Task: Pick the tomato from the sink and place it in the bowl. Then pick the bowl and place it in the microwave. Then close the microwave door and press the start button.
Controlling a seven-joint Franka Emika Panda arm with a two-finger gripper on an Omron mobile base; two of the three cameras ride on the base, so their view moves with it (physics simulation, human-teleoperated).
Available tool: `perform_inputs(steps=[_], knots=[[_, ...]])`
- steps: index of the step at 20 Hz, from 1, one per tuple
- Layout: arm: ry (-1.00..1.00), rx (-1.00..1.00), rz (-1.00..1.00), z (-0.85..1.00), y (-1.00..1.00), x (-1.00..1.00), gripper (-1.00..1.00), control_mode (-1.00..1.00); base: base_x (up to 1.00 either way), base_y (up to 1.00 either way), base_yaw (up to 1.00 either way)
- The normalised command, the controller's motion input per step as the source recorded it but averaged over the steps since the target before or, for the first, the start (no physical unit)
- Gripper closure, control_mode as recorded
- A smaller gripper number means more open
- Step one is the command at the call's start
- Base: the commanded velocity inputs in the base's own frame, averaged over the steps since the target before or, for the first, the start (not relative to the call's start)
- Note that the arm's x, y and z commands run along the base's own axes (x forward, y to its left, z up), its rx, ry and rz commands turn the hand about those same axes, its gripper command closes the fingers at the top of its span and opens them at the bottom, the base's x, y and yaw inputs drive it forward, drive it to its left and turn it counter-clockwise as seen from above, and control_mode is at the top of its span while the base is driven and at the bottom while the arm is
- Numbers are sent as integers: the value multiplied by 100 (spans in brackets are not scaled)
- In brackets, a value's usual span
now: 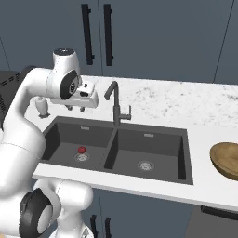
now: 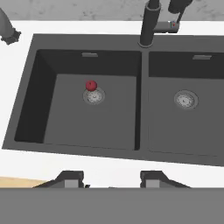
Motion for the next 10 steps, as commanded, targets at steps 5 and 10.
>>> perform_inputs(steps=[5,10], knots=[[0,0,1,0,0,-39,-100,-100,0,0,0],[0,0,1,-21,31,-73,-100,-100,0,0,0]])
